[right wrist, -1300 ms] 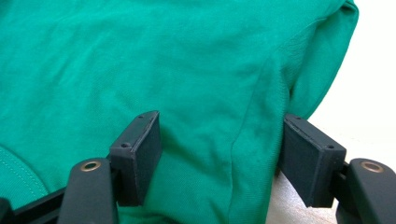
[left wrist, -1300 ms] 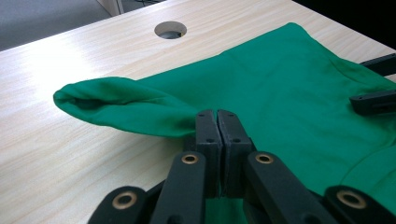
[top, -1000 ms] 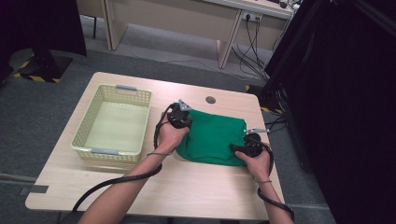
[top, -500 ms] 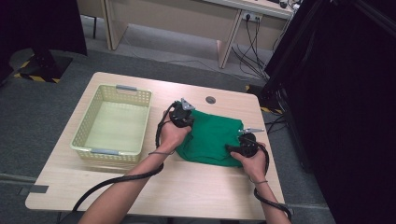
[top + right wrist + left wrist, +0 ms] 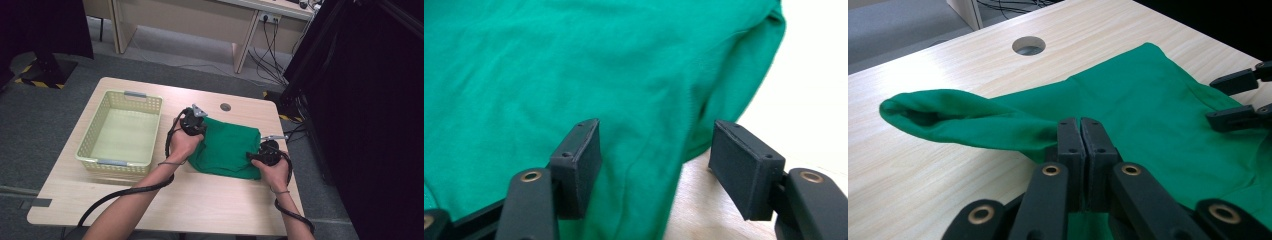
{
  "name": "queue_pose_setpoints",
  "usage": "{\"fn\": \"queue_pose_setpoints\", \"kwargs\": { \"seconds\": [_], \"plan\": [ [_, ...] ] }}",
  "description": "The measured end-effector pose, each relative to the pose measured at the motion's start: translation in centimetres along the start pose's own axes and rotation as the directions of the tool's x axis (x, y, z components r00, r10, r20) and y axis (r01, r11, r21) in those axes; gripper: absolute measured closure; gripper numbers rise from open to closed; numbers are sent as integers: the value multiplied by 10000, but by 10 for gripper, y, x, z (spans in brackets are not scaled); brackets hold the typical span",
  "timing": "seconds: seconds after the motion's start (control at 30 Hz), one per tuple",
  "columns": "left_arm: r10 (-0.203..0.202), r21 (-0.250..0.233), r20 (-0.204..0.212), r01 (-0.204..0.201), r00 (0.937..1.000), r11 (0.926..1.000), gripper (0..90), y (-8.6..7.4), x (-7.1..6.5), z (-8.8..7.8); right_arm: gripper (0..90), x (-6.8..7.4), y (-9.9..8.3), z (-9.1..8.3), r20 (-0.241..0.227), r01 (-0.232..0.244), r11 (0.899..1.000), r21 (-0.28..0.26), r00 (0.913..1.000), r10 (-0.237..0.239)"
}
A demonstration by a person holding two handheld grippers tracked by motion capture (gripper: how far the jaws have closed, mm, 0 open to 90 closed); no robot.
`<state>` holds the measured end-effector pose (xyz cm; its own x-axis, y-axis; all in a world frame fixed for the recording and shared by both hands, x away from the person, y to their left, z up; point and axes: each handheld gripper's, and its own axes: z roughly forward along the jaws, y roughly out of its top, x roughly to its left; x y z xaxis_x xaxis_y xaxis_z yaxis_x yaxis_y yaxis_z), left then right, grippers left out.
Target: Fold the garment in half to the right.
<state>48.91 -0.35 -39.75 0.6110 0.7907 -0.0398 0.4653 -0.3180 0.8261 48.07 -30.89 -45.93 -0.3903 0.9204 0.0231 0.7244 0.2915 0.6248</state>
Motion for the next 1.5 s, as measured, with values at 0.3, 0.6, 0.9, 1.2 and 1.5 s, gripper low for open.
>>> {"fn": "queue_pose_setpoints", "kwargs": {
  "seconds": [0.3,0.6,0.9,1.2,1.5],
  "plan": [
    [50,-103,-45,-51,10000,9999,878,2,-2,0,391,13,4,6,-65,368,9993,-8,9993,-368],
    [120,-181,-44,-121,9999,9998,878,7,-6,-1,395,28,7,11,-281,630,9980,-98,9976,-632],
    [199,-245,-70,-201,9998,9995,878,12,-9,-1,397,41,10,14,-491,892,9959,-157,9947,-899],
    [201,-226,-50,-202,9998,9995,878,12,-11,0,397,53,14,17,-695,1106,9938,-148,9913,-1114],
    [201,-162,-127,-203,9997,9997,878,12,-7,-1,409,50,16,10,-755,767,9958,-505,9939,-804]
  ]
}}
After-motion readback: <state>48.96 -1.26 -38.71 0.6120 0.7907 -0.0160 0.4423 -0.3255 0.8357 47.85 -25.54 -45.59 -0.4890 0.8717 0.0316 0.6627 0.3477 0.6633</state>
